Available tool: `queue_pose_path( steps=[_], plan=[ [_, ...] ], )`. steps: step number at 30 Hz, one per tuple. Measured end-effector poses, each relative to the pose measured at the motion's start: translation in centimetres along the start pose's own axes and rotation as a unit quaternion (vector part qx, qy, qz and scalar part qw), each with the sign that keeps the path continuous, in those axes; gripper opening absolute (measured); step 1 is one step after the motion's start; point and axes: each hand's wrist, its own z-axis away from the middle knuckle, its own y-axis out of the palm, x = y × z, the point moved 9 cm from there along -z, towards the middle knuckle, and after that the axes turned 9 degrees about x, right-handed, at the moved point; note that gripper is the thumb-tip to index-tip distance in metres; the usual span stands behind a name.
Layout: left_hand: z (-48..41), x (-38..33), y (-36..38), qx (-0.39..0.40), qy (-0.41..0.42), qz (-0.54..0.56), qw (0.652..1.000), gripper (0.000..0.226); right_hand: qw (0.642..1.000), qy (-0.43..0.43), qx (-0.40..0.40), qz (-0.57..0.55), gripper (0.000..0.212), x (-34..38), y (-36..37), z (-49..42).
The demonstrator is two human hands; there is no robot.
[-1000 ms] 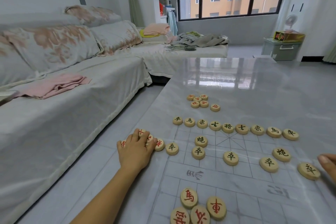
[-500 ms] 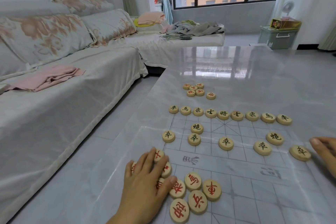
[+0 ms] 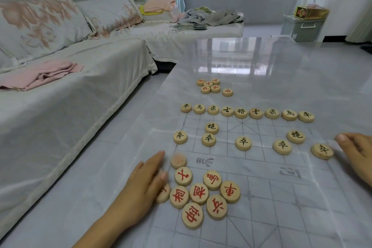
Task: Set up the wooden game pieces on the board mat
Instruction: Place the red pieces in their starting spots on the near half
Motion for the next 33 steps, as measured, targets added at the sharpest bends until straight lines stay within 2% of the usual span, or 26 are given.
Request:
queue_pose_path(
  steps=[1, 4, 7, 9, 11, 14, 16, 18, 20, 23, 26, 28, 30, 33],
  plan=[
    [0.1, 0.2, -0.6, -0.005, -0.011, 0.064, 0.998, 0.056, 1.000, -0.017, -0.005, -0.008, 0.034, 1.1, -0.5, 0.4],
    [0.8, 1.1, -2.0, -0.022, -0.024, 0.158, 0.987, 0.079, 0.999, -0.022, -0.015, -0.042, 0.036, 3.1, -2.4, 1.3],
    [2.7, 0.6, -1.0, 0.042, -0.033, 0.140, 0.989, 0.095, 0.996, -0.063, 0.027, -0.060, 0.046, 8.3, -4.3, 1.9],
    [3.8, -0.3, 0.6, 0.091, -0.030, 0.081, 0.992, 0.109, 0.983, -0.127, 0.094, -0.089, 0.040, 14.4, -4.1, 3.5],
    [4.1, -0.5, 1.5, 0.086, -0.029, 0.032, 0.995, 0.116, 0.950, -0.213, 0.202, -0.103, 0.028, 20.4, -1.7, 7.1],
    [3.9, -0.3, 1.8, 0.046, -0.039, 0.012, 0.998, 0.118, 0.875, -0.319, 0.362, -0.031, 0.061, 25.5, 4.2, 13.6],
    [3.7, -0.8, 2.2, 0.034, -0.036, 0.020, 0.999, 0.127, 0.848, -0.352, 0.394, 0.044, 0.075, 26.6, 7.3, 16.7],
    [3.5, -1.9, 2.8, 0.027, -0.019, 0.012, 0.999, 0.125, 0.854, -0.376, 0.350, 0.088, 0.057, 27.1, 8.4, 18.0],
    [3.1, -3.3, 3.5, 0.033, -0.006, 0.008, 0.999, 0.111, 0.862, -0.390, 0.303, 0.112, 0.039, 26.8, 8.3, 18.4],
    [2.7, -4.5, 4.4, 0.072, 0.014, 0.055, 0.996, 0.103, 0.881, -0.376, 0.271, 0.094, 0.025, 25.0, 7.4, 17.7],
    [2.7, -2.9, 2.2, 0.051, -0.002, 0.124, 0.991, 0.088, 0.894, -0.362, 0.240, 0.110, 0.026, 23.5, 5.8, 17.0],
    [2.9, -0.9, -0.4, -0.002, -0.009, 0.069, 0.998, 0.074, 0.898, -0.357, 0.233, 0.110, 0.032, 22.8, 5.3, 17.1],
    [3.3, 0.7, -2.1, -0.037, -0.021, 0.051, 0.998, 0.075, 0.899, -0.358, 0.226, 0.108, 0.039, 22.8, 5.2, 17.4],
    [3.6, 1.1, -1.9, -0.033, -0.016, 0.050, 0.998, 0.080, 0.894, -0.370, 0.223, 0.116, 0.042, 23.8, 5.5, 18.3]
  ],
)
